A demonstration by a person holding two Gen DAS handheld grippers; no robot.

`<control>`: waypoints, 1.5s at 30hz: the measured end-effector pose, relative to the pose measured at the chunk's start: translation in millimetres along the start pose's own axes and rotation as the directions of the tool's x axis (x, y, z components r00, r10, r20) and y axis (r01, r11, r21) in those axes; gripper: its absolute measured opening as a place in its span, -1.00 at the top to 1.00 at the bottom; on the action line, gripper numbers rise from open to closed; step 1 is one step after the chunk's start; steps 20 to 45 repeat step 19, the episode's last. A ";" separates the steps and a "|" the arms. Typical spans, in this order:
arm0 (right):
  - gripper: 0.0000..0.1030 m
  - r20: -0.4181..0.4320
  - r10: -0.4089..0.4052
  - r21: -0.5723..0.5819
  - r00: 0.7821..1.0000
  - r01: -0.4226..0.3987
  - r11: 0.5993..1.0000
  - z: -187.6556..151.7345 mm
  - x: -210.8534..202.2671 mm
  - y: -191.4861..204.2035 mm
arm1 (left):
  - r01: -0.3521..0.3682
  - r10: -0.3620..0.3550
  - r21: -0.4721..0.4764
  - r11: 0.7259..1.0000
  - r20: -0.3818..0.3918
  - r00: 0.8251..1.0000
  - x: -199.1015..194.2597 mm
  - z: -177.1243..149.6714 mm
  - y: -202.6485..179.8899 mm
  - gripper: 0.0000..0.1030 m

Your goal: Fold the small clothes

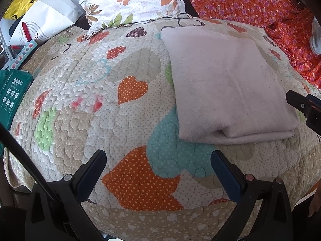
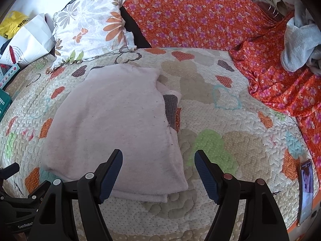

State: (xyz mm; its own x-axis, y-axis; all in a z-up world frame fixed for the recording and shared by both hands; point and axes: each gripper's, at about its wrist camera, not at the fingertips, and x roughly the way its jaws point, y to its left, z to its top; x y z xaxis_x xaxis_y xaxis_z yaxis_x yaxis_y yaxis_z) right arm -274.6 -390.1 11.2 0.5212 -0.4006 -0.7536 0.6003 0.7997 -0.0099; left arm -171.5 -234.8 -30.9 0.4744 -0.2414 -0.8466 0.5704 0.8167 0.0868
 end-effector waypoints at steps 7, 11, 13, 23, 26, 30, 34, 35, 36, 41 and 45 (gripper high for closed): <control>-0.53 0.001 0.003 0.001 1.000 -0.003 1.000 0.2 0.4 -0.9 | 0.012 -0.012 -0.001 1.000 -0.010 1.000 1.7 -0.5 -2.6 -1.00; -0.53 0.001 0.003 0.001 1.000 -0.003 1.000 0.2 -0.1 -0.6 | 0.021 -0.021 0.001 1.000 -0.014 1.000 2.2 -1.1 -3.7 -1.00; -0.53 0.000 0.003 0.002 1.000 -0.003 1.000 0.4 0.1 -0.6 | 0.023 -0.023 0.002 1.000 -0.013 1.000 2.5 -1.0 -3.8 -1.00; -0.53 -0.005 0.005 -0.003 1.000 -0.005 1.000 -0.5 0.5 1.3 | 0.025 -0.025 0.010 1.000 -0.009 1.000 1.8 -0.9 -4.4 -1.00; -0.53 -0.005 0.005 -0.003 1.000 -0.005 1.000 -0.5 0.5 1.3 | 0.025 -0.025 0.010 1.000 -0.009 1.000 1.8 -0.9 -4.4 -1.00; -0.53 -0.005 0.005 -0.003 1.000 -0.005 1.000 -0.5 0.5 1.3 | 0.025 -0.025 0.010 1.000 -0.009 1.000 1.8 -0.9 -4.4 -1.00; -0.53 -0.005 0.005 -0.003 1.000 -0.005 1.000 -0.5 0.5 1.3 | 0.025 -0.025 0.010 1.000 -0.009 1.000 1.8 -0.9 -4.4 -1.00; -0.53 -0.005 0.005 -0.003 1.000 -0.005 1.000 -0.5 0.5 1.3 | 0.025 -0.025 0.010 1.000 -0.009 1.000 1.8 -0.9 -4.4 -1.00; -0.53 -0.005 0.005 -0.003 1.000 -0.005 1.000 -0.5 0.5 1.3 | 0.025 -0.025 0.010 1.000 -0.009 1.000 1.8 -0.9 -4.4 -1.00; -0.53 -0.005 0.005 -0.003 1.000 -0.005 1.000 -0.5 0.5 1.3 | 0.025 -0.025 0.010 1.000 -0.009 1.000 1.8 -0.9 -4.4 -1.00; -0.53 -0.005 0.005 -0.003 1.000 -0.005 1.000 -0.5 0.5 1.3 | 0.025 -0.025 0.010 1.000 -0.009 1.000 1.8 -0.9 -4.4 -1.00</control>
